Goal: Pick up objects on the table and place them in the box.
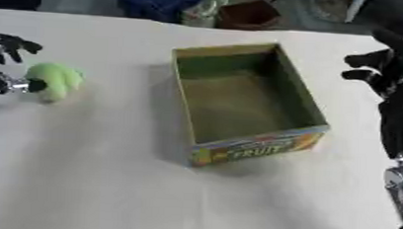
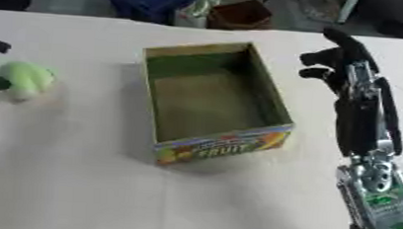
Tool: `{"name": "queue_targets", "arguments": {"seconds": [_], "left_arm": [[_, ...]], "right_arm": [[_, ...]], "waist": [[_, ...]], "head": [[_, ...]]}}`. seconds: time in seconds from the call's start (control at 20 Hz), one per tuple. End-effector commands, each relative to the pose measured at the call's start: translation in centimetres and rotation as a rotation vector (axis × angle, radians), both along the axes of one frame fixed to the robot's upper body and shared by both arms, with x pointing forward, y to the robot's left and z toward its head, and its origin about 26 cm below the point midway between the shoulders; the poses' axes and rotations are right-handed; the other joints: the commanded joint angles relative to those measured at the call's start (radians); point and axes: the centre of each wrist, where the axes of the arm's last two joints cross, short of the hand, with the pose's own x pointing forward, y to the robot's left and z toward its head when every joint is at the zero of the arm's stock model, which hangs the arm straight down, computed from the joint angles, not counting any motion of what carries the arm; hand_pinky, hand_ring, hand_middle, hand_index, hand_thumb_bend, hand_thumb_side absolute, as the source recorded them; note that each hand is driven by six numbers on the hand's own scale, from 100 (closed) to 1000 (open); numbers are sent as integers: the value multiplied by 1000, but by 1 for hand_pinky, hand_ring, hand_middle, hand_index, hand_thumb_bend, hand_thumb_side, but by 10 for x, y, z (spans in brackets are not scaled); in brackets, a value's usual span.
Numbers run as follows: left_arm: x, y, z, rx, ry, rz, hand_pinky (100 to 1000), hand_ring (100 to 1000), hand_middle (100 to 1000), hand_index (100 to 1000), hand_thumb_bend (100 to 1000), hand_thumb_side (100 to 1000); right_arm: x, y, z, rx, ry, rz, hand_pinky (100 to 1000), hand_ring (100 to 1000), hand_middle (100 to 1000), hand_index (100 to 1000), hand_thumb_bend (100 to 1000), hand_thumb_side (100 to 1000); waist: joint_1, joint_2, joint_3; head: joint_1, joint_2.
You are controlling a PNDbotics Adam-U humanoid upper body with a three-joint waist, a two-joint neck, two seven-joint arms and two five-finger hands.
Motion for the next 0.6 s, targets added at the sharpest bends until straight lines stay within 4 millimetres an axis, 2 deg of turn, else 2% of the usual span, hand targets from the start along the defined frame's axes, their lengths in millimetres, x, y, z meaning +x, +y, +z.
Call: {"name": "queue_targets", "arguments": {"seconds": [0.05,0.6], "left_arm": [[3,3,11,19,-34,21,723,798,878,1000,561,871],[13,2,-2,48,6,69,703,785,843,1000,570,850]], "right_arm": [[-2,1,8,-5,-28,12,639,716,542,868,100,1000],[-2,2,8,-6,-26,23,640,717,540,870,100,1000]], "waist": [[3,-17,-3],[5,-10,-21]], "head": [[4,3],[7,1]]}}
